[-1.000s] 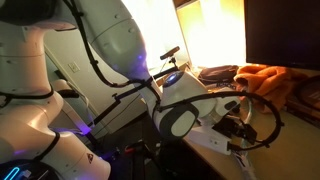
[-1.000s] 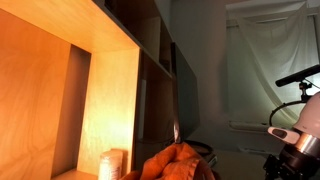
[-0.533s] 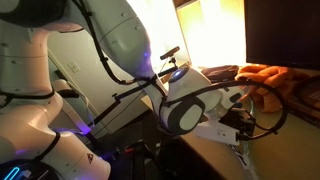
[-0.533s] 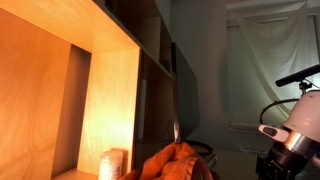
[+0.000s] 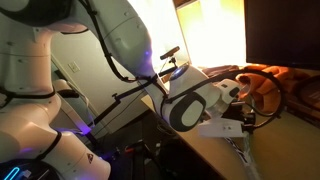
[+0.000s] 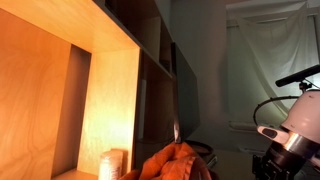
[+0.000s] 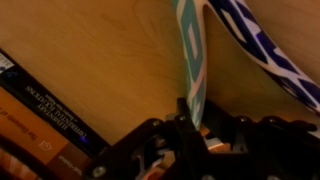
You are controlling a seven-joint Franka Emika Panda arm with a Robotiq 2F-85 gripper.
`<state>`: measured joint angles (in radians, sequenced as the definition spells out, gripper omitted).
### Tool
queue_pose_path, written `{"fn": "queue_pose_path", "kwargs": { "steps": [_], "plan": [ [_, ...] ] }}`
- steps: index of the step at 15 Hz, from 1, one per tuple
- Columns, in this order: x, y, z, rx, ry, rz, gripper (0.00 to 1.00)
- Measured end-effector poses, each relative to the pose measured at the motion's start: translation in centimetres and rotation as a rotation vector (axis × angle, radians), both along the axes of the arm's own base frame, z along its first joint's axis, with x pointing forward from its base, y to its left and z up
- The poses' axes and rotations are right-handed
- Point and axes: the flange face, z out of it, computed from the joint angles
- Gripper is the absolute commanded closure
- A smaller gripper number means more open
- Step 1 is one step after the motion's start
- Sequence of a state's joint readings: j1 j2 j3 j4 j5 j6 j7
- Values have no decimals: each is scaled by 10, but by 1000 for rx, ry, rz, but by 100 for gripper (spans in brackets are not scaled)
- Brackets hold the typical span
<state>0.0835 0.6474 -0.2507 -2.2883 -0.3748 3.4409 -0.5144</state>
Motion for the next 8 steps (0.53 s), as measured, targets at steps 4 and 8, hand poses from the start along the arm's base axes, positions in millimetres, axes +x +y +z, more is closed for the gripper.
{"fn": "queue_pose_path", "kwargs": {
  "steps": [4, 8],
  "plan": [
    [6, 10, 5, -79, 7, 82, 91],
    [13, 18, 3, -163, 90, 137, 91]
  ]
}}
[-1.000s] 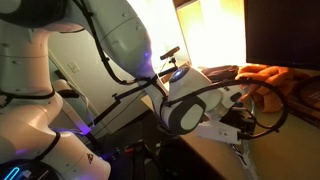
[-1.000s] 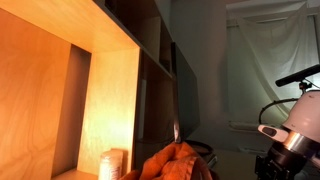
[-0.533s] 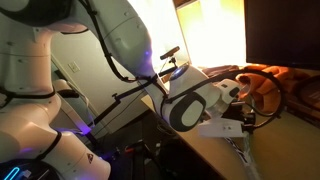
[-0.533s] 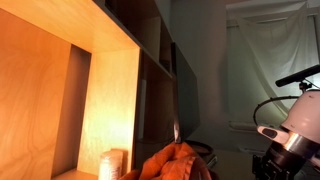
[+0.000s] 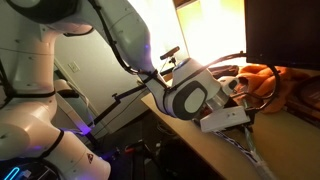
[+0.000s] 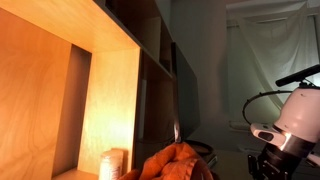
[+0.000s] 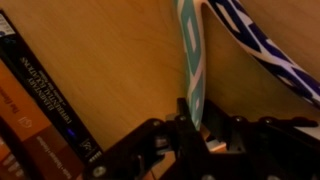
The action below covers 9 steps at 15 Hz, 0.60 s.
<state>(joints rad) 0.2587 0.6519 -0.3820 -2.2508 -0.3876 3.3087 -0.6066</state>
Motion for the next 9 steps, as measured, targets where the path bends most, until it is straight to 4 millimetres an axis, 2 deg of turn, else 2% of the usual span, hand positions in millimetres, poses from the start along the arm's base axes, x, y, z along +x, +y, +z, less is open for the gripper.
{"fn": "queue_pose_path", "kwargs": {
  "steps": [3, 9],
  "plan": [
    [7, 0, 2, -54, 45, 17, 93],
    [12, 0, 2, -138, 100, 110, 91]
  ]
}}
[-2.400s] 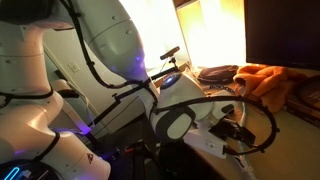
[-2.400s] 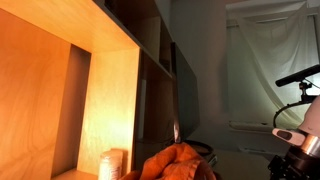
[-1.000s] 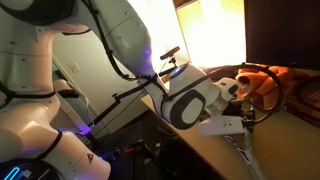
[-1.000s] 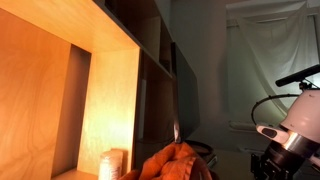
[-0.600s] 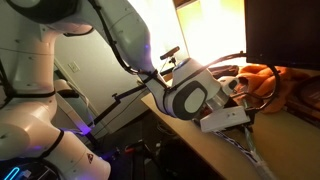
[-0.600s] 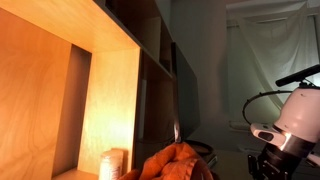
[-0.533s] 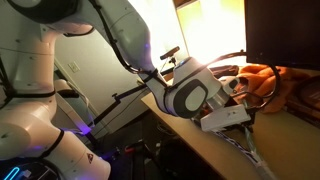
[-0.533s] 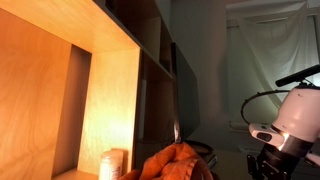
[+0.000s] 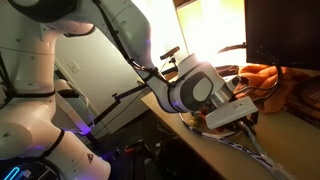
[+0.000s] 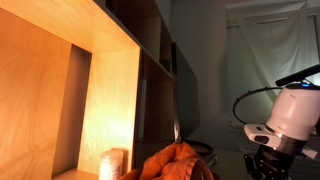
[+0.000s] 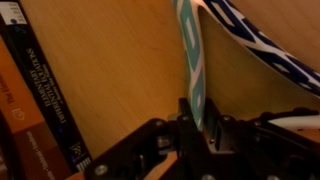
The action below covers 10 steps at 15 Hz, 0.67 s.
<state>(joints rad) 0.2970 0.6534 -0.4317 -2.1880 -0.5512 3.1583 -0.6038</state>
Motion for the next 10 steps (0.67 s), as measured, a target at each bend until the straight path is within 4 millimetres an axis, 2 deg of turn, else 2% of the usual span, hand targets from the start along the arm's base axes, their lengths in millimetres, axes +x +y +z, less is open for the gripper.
{"fn": "queue_pose_path", "kwargs": {
  "steps": [10],
  "plan": [
    [2, 6, 0, -76, 47, 167, 91]
  ]
}}
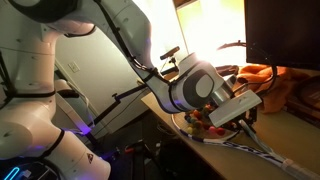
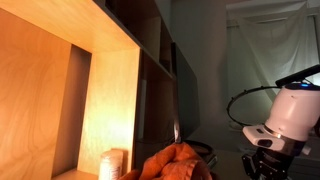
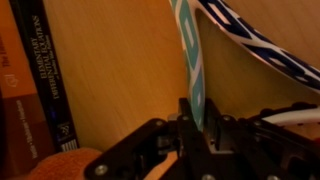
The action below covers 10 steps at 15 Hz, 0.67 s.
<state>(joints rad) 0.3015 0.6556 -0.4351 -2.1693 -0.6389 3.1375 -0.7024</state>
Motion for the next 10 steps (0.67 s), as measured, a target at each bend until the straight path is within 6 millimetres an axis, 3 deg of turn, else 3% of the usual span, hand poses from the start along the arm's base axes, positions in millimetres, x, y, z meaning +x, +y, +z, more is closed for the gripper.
{"fn": "queue_pose_path", "kwargs": {
  "steps": [3, 10],
  "plan": [
    [0, 3, 9, 15, -43, 29, 91],
    [-13, -1, 56, -1, -152, 62, 91]
  ]
}}
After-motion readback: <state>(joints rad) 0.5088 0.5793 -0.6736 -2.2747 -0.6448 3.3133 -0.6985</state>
